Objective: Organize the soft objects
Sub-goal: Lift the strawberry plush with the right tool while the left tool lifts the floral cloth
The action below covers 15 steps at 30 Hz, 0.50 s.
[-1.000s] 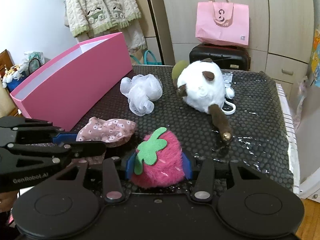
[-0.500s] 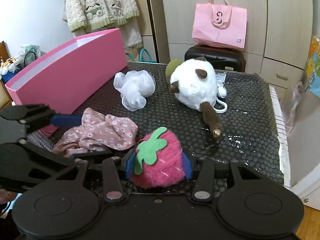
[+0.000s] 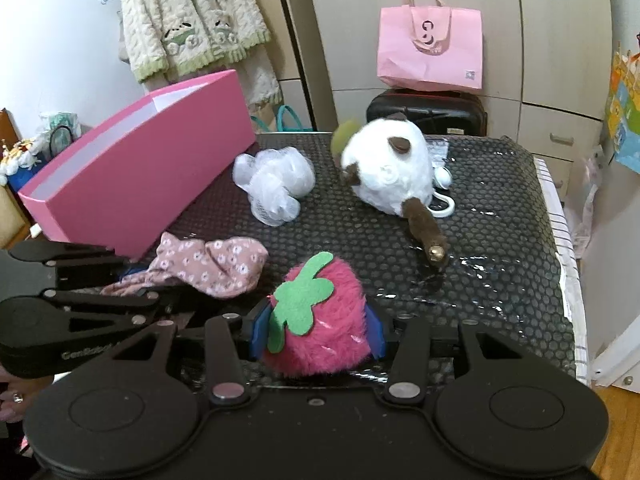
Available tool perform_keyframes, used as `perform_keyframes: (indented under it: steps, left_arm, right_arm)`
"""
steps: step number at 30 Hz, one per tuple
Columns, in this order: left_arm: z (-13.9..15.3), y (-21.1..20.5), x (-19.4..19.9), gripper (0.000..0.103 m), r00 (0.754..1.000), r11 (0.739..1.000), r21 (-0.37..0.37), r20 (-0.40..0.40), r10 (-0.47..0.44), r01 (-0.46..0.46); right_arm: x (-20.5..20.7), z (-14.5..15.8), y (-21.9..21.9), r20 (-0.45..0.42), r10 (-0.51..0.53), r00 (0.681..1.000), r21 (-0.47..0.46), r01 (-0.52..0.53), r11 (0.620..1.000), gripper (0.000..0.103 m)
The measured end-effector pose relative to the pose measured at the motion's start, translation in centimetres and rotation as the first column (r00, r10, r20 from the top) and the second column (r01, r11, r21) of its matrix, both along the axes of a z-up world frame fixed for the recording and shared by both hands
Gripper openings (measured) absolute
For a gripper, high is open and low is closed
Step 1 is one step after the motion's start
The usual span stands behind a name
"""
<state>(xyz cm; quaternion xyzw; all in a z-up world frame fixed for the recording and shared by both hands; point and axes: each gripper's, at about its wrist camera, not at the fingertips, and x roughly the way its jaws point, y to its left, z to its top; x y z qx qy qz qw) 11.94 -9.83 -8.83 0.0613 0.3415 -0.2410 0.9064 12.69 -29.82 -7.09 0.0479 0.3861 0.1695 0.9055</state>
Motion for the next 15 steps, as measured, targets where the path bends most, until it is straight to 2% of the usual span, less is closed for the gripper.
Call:
perform_keyframes:
  steps: [6,10,15]
  left_arm:
    - [1.5,1.8,-2.1,0.024,1.000,1.000,0.025,0.024,0.007,-0.008]
    - [2.0,3.2,-3.1,0.024,0.998,0.998,0.037,0.041,0.043,-0.045]
    - [2.6,5.2,-4.2,0.024,0.998,0.998,0.034,0.025,0.059,-0.059]
  right_arm:
    - [-1.4,1.5,1.7,0.024,0.047,0.999,-0.024,-0.047,0.999,0.052]
    - [-2.7,2.1,2.2,0.017,0.069,0.997,0.028,-0.070,0.997,0.052]
    - [-4.4,3.0,3.1,0.023,0.092,0.995,0.067,-0.094,0.993,0.052]
